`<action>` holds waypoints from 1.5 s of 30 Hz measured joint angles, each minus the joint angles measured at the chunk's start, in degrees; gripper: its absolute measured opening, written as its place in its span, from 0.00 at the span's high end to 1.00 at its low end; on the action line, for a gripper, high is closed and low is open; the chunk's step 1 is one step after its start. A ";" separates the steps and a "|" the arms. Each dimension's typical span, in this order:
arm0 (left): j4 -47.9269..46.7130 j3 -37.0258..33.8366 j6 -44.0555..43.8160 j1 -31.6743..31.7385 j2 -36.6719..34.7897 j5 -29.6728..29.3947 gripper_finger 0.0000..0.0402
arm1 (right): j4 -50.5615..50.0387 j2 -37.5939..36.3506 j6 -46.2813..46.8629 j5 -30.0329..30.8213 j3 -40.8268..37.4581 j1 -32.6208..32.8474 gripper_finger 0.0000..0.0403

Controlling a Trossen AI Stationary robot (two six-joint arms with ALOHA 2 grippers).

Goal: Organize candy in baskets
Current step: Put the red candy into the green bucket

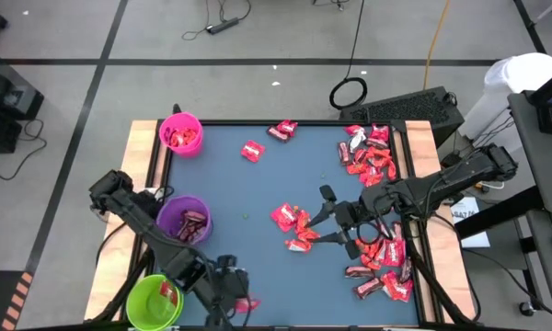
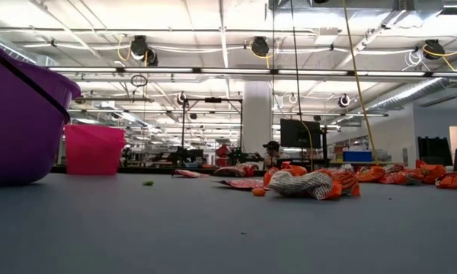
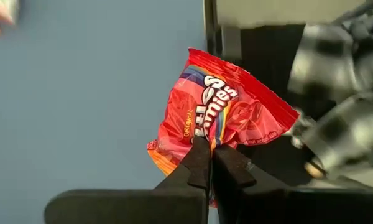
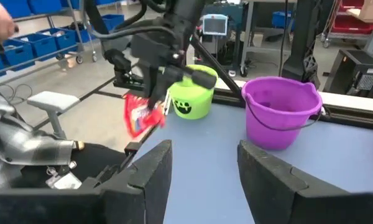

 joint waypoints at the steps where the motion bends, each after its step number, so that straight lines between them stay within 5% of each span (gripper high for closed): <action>1: -1.88 -0.07 -2.34 -0.64 -0.23 0.89 0.98 | 0.43 0.19 0.41 0.00 0.00 0.00 0.58; 16: -19.35 -0.12 -32.23 -13.00 -1.77 14.83 0.98 | 2.64 0.52 2.06 0.00 0.02 0.70 0.58; 28: -23.87 -1.16 -44.78 -22.13 -8.91 -0.15 0.98 | 3.00 0.63 2.11 -0.02 0.02 0.70 0.58; 38: -24.34 -6.80 -54.43 -25.46 -8.78 2.25 0.97 | 2.43 0.68 2.06 -0.02 0.02 0.70 0.58; 45: -24.24 -7.59 -58.96 -25.39 -8.67 2.29 0.82 | 2.46 0.68 2.06 -0.02 0.02 0.70 0.58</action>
